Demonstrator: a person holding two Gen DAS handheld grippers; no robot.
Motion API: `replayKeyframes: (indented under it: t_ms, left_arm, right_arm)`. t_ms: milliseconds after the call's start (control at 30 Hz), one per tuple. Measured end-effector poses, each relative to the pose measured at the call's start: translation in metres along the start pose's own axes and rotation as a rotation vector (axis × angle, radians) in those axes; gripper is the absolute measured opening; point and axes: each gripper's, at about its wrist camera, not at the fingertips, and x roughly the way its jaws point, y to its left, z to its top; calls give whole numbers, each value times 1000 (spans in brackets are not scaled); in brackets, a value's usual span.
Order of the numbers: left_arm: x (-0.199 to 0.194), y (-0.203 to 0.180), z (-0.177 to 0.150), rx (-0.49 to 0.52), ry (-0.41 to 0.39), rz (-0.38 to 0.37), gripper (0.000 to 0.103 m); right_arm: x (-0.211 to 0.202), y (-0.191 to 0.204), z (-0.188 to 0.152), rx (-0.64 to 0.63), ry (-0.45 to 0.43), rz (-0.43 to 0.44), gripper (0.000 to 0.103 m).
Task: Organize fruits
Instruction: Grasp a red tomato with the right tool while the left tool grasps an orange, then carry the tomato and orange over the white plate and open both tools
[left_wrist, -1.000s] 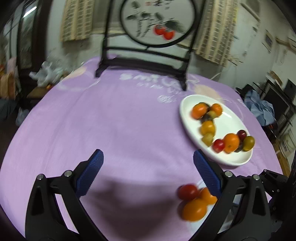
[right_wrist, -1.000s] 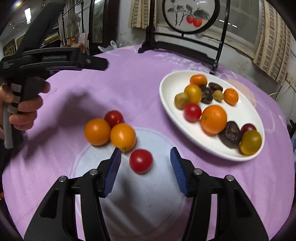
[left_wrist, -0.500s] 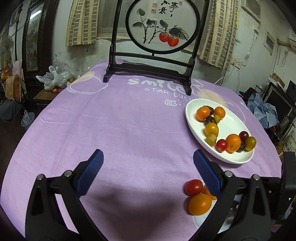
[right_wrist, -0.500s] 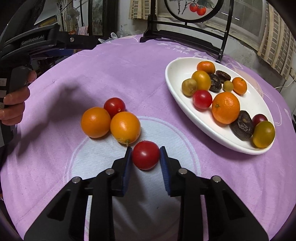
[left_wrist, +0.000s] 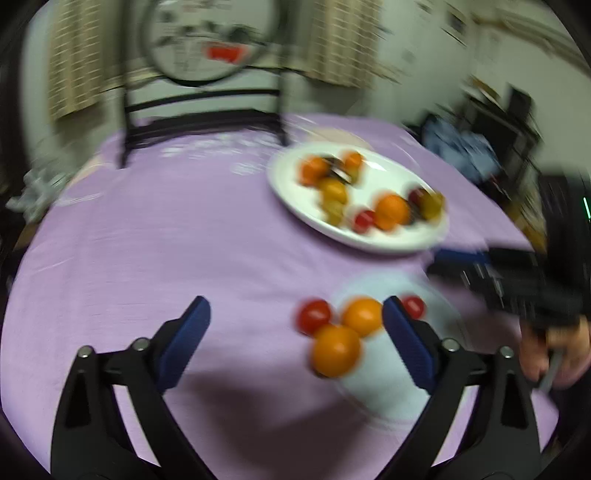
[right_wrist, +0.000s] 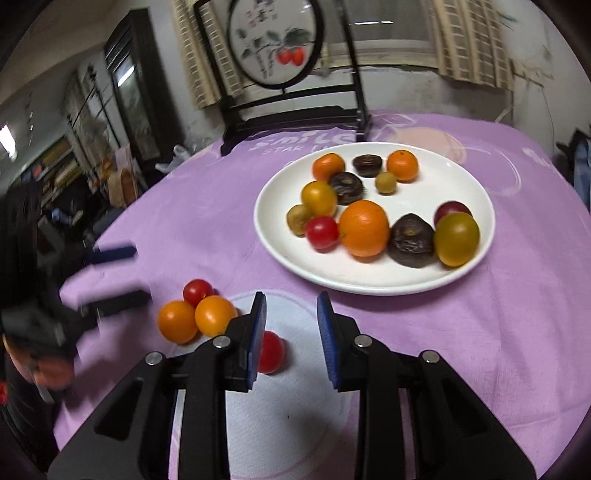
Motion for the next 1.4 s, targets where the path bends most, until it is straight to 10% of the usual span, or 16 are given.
replayKeyframes:
  t_ms: [333,700,1400]
  left_arm:
    - [13,-33,-22,174,80,-22,63]
    - [14,-34,-28,185,95,-4,62]
    - [31,-28,-31,169,141,16,38]
  right_arm:
    - [2,6,-6,-36,46,42,30]
    - [29,42,-27,-256,165,-5,29]
    - [11,31,-17,-160,98,5,27]
